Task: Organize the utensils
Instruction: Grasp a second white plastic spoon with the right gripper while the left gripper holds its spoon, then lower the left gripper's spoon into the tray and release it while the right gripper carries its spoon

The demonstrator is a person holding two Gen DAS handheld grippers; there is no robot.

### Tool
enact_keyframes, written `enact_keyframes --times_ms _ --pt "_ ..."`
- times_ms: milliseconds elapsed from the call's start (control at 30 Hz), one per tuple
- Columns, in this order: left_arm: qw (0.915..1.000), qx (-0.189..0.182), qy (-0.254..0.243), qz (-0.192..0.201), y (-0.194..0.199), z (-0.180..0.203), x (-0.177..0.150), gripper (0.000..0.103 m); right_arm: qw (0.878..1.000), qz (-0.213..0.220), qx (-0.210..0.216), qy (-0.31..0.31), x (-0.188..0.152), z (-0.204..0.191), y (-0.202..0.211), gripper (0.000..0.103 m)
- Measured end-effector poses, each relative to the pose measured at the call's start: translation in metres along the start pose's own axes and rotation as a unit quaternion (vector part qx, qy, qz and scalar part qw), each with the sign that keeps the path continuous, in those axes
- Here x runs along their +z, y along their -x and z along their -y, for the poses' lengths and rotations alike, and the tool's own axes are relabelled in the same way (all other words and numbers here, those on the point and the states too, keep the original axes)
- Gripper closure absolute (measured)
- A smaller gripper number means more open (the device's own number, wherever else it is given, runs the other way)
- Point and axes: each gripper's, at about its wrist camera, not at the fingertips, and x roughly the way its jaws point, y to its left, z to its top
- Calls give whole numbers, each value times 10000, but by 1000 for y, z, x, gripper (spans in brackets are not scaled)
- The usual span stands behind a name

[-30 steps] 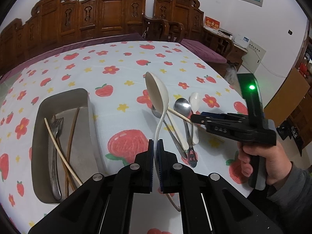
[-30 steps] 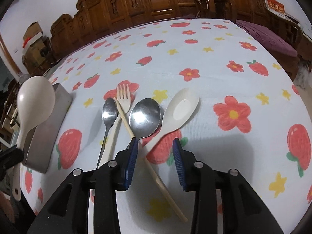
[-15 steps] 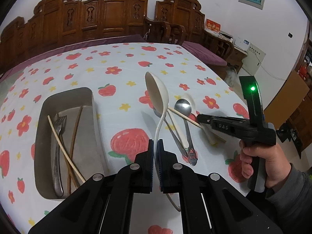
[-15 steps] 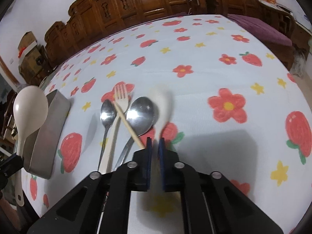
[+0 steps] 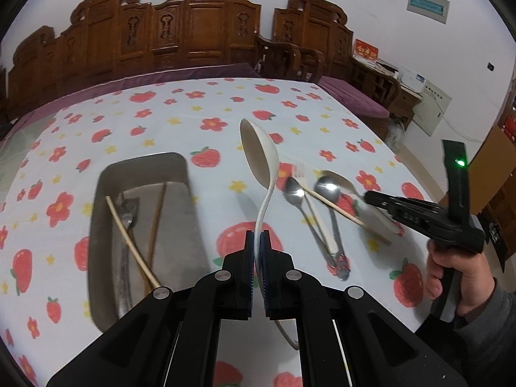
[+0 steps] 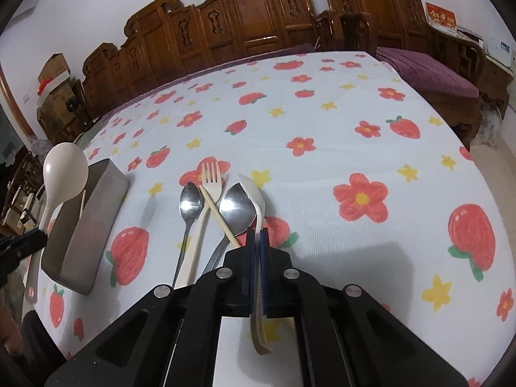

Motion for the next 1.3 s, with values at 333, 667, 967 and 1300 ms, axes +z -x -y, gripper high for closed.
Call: enact_keyframes --times_ms 333,667,967,1300 --pt "9995 265 162 -7 4 -31 0 100 9990 96 -412 116 -1 3 4 100" --pt "9981 551 242 -120 -3 -60 -2 100 9980 341 -441 300 8 -6 20 100" --pt "9953 819 234 -456 -26 -78 -6 100 9966 450 -116 678 11 -50 37 100" --pt "9925 943 230 -745 -54 -87 -2 98 9920 485 302 1122 14 -114 50 99"
